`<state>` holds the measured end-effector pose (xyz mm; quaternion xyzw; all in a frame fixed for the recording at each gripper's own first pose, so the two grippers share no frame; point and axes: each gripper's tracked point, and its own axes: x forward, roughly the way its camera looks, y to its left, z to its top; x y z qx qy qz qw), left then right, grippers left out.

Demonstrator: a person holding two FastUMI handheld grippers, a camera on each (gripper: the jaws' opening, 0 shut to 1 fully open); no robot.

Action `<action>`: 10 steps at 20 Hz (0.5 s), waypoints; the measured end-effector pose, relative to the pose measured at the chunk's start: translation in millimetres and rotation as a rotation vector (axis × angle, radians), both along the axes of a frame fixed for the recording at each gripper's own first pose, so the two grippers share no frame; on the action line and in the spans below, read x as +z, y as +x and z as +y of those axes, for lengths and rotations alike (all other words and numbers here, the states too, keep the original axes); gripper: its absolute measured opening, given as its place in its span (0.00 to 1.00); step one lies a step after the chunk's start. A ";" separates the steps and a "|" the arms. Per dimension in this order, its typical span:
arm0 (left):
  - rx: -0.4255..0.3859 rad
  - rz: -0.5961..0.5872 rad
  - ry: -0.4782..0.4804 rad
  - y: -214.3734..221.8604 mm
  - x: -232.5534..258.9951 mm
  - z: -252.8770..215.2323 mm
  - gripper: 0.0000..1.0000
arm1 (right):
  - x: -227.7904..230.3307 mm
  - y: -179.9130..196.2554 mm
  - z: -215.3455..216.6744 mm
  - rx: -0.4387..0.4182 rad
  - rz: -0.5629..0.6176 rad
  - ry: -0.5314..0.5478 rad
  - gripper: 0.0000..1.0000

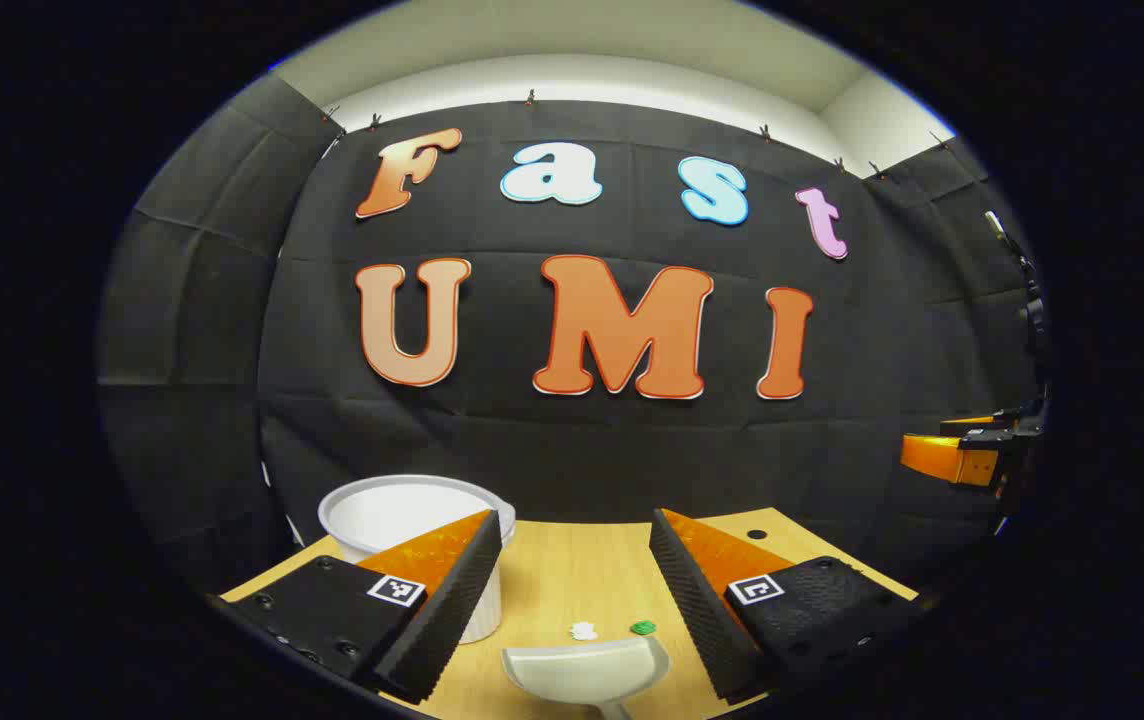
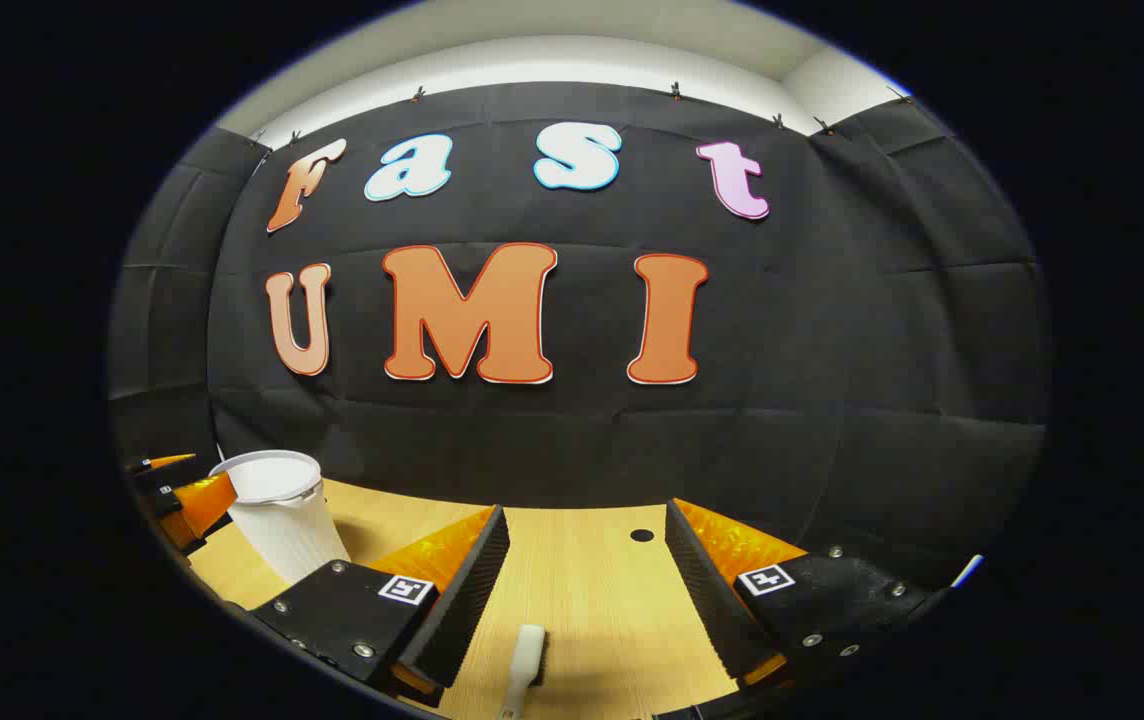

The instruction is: Pick up the small broom and dustpan from the desktop, sweep the trash into the dustpan with the broom, and then empty the trash into the garbage bin.

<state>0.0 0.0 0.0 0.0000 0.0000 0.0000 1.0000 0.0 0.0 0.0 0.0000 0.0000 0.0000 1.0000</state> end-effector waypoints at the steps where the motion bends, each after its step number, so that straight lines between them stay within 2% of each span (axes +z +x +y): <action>1: -0.029 -0.014 0.002 -7.0 4.4 -6.3 0.94 | 5.5 -11.9 -4.4 -0.010 -0.014 -0.001 0.94; 2: -0.058 -0.031 0.006 -13.0 9.6 -11.1 0.97 | 12.3 -24.1 -6.2 -0.018 -0.022 -0.003 0.94; 4: -0.123 -0.059 0.019 -28.3 17.8 -20.8 0.94 | 33.2 -52.3 -7.9 -0.035 -0.055 -0.022 0.94; 5: -0.146 -0.071 0.026 -35.3 21.6 -22.6 0.97 | 47.4 -65.3 -10.3 -0.055 -0.088 -0.040 0.94; 6: -0.156 -0.074 0.021 -42.1 24.4 -21.6 0.94 | 59.4 -78.4 -12.0 -0.072 -0.112 -0.058 0.94; 8: -0.192 -0.063 -0.047 -55.0 26.9 -21.7 0.96 | 77.1 -99.3 -6.2 -0.075 -0.128 -0.068 0.94; 9: -0.206 -0.062 -0.070 -59.5 29.4 -22.4 0.96 | 85.6 -107.3 -2.1 -0.069 -0.140 -0.064 1.00; 10: -0.201 -0.065 -0.067 -63.0 34.1 -16.3 0.94 | 92.1 -114.6 -0.4 -0.068 -0.150 -0.056 1.00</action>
